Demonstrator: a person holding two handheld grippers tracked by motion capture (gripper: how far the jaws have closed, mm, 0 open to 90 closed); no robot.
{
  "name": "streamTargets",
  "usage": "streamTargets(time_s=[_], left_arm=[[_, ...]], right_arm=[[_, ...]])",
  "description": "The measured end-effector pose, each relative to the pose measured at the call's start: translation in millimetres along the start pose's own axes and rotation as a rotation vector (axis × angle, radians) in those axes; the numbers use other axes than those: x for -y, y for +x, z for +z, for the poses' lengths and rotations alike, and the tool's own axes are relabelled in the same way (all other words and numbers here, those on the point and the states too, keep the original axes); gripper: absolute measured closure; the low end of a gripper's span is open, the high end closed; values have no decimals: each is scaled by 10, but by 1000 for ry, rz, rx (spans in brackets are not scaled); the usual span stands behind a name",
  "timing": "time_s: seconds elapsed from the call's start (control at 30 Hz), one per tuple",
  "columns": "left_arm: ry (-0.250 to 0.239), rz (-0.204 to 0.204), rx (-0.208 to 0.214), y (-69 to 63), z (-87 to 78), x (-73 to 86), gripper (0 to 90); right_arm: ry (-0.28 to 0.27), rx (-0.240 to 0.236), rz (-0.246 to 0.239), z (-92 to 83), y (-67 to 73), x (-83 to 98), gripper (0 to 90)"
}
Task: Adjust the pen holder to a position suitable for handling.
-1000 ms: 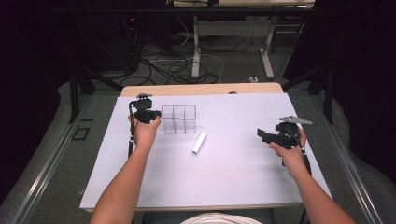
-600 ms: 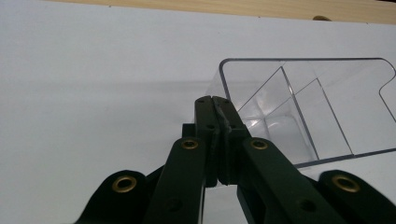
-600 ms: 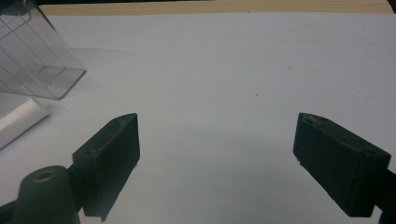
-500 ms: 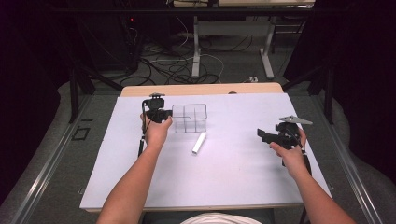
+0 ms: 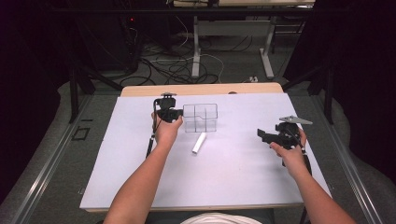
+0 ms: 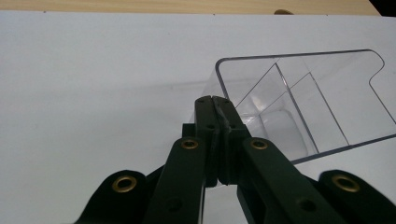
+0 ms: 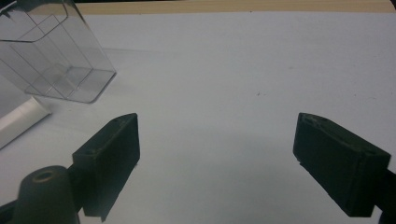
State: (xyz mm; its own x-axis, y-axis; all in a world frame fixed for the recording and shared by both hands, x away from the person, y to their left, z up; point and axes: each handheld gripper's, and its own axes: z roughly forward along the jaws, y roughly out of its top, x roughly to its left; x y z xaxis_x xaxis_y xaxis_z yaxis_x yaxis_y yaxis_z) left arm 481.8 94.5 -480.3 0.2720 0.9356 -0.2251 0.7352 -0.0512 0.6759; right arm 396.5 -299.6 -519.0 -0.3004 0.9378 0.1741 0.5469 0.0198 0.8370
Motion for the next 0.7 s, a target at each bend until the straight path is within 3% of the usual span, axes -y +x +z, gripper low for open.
streamTargets(time_s=[0.27, 0.7], left_arm=[[-6, 1, 10, -66, 42, -8, 900], [-13, 9, 31, -36, -5, -5, 863]], right_arm=[[1, -5, -4, 0, 12, 0, 141], [-1, -6, -3, -9, 1, 3, 141]])
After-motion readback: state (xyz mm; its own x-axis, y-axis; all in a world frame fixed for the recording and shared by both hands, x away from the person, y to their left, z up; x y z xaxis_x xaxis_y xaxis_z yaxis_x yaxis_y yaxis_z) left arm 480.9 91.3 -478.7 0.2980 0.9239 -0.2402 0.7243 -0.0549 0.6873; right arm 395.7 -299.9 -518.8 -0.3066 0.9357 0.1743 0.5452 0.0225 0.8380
